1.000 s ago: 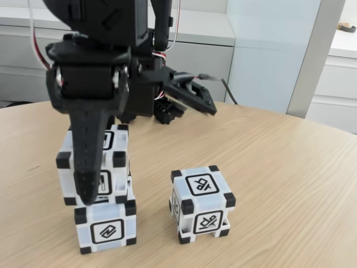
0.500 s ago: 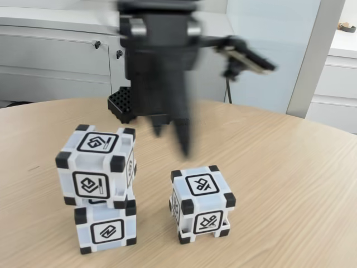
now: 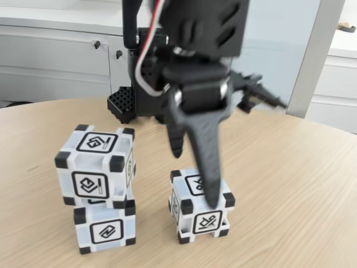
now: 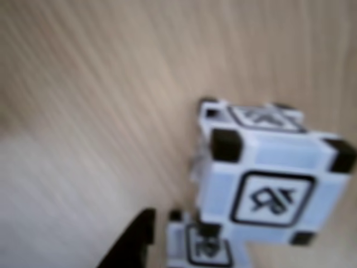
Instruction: Stack cubes from left to right.
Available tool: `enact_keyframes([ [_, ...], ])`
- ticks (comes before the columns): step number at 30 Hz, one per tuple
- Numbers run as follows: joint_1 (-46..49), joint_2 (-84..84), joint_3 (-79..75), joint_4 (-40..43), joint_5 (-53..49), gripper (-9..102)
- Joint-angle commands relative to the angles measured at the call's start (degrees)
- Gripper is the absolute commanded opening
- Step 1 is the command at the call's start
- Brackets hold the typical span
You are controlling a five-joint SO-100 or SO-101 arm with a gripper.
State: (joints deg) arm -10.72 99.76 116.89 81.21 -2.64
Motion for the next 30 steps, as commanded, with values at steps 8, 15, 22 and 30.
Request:
enact_keyframes([
  [8,-0.2,-7.5,-1.2,-1.1,2.2,37],
  [15,-0.9,-9.3,-1.2,-1.1,5.8,25],
  [22,-1.0,-8.2,-1.2,-1.2,8.1,0],
  [30,-0.8,7.2,-1.3,-1.2,6.0,0],
])
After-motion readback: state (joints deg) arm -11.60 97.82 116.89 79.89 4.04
